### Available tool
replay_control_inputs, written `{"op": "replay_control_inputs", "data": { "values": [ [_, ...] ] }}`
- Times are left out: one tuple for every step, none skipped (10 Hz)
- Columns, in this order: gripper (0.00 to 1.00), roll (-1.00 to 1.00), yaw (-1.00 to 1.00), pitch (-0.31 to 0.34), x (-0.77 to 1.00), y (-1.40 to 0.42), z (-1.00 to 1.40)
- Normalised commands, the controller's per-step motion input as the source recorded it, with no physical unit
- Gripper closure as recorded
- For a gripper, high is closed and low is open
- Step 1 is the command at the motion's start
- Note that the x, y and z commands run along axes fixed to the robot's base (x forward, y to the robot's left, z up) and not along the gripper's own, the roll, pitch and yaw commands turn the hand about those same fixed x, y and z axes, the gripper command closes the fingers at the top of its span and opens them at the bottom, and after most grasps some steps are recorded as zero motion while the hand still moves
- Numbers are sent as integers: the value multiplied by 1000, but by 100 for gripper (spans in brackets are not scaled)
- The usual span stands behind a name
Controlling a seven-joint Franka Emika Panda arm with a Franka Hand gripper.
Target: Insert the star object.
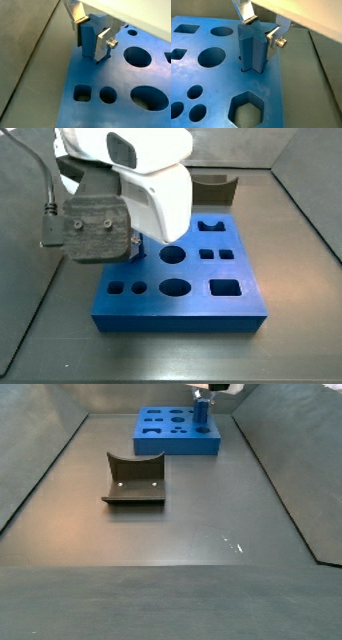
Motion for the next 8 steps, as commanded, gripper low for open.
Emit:
{"op": "replay_control_inputs", "data": {
  "values": [
    [100,129,-66,-136,0,-9,-900],
    [100,73,-23,-130,0,0,-949],
    [100,64,-17,-170,0,0,-886],
    [100,9,-11,-217,0,0,-800],
    [100,17,-91,-291,0,0,-631],
    [100,27,-177,-393,-97,0,-414],
    [100,0,-86,-380,-160,0,-474],
    [100,-17,0,-181,-46,0,-151]
  ]
}}
